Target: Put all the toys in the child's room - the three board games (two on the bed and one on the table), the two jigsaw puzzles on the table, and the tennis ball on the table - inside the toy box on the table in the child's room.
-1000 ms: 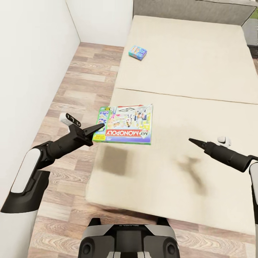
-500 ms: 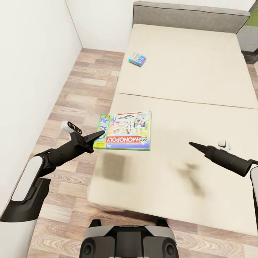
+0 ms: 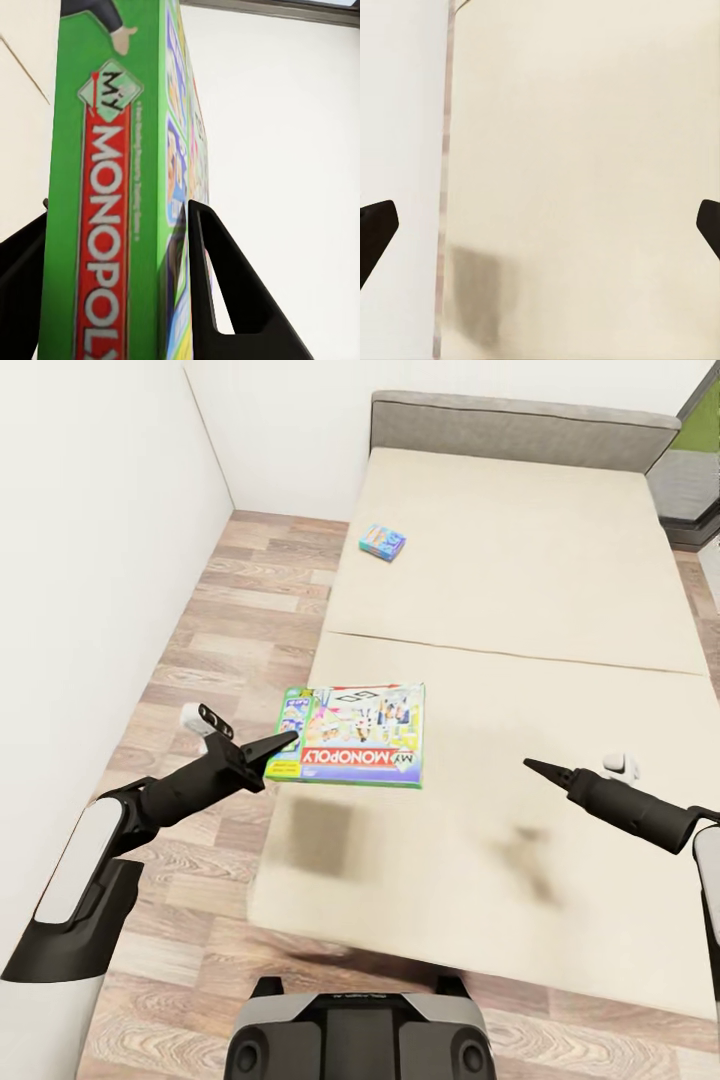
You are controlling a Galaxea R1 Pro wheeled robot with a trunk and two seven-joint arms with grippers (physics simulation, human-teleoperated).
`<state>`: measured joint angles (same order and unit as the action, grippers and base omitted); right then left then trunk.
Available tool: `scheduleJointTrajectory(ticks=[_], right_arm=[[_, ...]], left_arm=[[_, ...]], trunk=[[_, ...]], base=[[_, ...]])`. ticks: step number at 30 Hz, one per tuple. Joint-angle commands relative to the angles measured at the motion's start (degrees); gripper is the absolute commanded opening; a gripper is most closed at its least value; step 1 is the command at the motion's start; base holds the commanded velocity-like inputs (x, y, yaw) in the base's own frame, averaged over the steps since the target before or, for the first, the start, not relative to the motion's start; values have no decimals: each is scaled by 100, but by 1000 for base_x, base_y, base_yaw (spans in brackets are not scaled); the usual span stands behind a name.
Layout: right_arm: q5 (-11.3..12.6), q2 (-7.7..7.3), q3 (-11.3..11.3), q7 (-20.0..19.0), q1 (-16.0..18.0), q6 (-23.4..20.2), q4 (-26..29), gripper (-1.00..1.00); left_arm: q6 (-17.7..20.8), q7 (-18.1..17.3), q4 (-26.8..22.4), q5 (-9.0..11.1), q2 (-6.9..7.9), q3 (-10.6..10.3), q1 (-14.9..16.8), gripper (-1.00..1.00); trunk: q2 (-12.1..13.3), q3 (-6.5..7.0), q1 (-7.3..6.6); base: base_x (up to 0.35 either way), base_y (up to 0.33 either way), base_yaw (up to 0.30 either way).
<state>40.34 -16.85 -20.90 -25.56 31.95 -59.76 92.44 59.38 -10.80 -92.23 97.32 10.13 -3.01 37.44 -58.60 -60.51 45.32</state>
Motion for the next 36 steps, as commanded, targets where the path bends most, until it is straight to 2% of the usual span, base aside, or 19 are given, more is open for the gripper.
scheduleJointTrajectory(ticks=[1,8,36], right_arm=[[-57,2,-3,-60,4,-24,1,100],[-60,16,12,-62,4,-24,1,100],[-66,37,19,-54,4,-24,0,100]], left_arm=[[3,-6,5,-61,1,-5,4,-100],[4,153,4,-69,-12,-9,7,-100],[3,373,8,-80,43,21,-21,-100]], trunk=[[39,26,-22],[320,216,-175],[1443,980,-790]], base=[[0,0,0],[0,0,0],[0,0,0]])
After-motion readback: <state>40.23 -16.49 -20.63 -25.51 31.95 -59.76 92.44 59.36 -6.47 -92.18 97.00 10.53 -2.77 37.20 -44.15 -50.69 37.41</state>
